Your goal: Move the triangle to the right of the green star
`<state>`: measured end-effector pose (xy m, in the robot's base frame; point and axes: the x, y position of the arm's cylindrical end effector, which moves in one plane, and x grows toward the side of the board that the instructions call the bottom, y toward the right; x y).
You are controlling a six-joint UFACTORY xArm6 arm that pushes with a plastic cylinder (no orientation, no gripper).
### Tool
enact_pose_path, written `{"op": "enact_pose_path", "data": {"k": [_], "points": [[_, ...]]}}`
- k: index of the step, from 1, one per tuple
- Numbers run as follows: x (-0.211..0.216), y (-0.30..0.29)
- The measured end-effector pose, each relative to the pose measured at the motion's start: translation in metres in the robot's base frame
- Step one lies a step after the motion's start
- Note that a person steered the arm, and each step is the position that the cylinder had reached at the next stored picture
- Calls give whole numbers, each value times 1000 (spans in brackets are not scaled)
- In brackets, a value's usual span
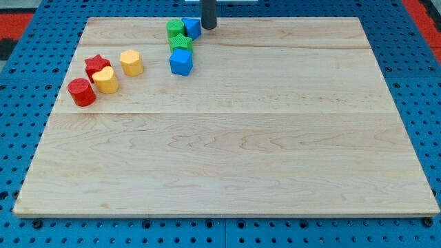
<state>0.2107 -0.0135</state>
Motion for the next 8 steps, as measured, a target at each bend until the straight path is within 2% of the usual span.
{"op": "enact_pose_path", "data": {"k": [1, 3, 5, 8], "points": [[-19, -2], [-19, -70], [17, -28], [20, -9]]}}
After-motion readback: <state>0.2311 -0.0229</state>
